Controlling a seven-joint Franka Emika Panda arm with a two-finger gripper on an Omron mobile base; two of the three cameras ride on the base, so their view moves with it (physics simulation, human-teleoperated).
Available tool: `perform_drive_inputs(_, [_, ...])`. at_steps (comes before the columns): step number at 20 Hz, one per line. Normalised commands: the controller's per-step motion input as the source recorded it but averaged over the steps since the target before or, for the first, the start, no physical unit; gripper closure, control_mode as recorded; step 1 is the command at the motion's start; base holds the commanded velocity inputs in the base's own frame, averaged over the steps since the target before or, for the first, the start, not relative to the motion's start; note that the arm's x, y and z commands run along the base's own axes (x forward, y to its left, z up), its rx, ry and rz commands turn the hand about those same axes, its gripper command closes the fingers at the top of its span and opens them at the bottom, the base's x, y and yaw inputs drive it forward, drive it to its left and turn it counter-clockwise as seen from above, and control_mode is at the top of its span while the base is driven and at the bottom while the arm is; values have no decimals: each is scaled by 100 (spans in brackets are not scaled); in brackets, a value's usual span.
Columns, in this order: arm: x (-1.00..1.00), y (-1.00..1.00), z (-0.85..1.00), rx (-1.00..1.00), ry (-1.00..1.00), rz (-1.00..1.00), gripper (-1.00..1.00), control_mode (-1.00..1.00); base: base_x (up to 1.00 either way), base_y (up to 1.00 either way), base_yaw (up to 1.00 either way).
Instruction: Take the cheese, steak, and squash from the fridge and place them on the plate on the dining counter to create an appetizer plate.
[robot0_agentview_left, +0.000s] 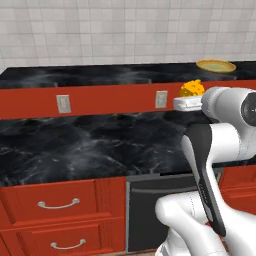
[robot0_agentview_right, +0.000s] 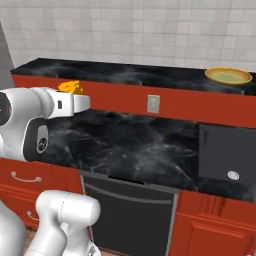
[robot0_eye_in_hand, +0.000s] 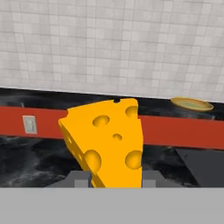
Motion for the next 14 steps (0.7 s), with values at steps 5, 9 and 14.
perform_drive_inputs(5, [0,0,0,0,0,0,100,100,15,100,0])
perform_drive_inputs(9, [0,0,0,0,0,0,100,100,18,100,0])
perform_drive_inputs(14, [0,0,0,0,0,0,100,100,10,100,0])
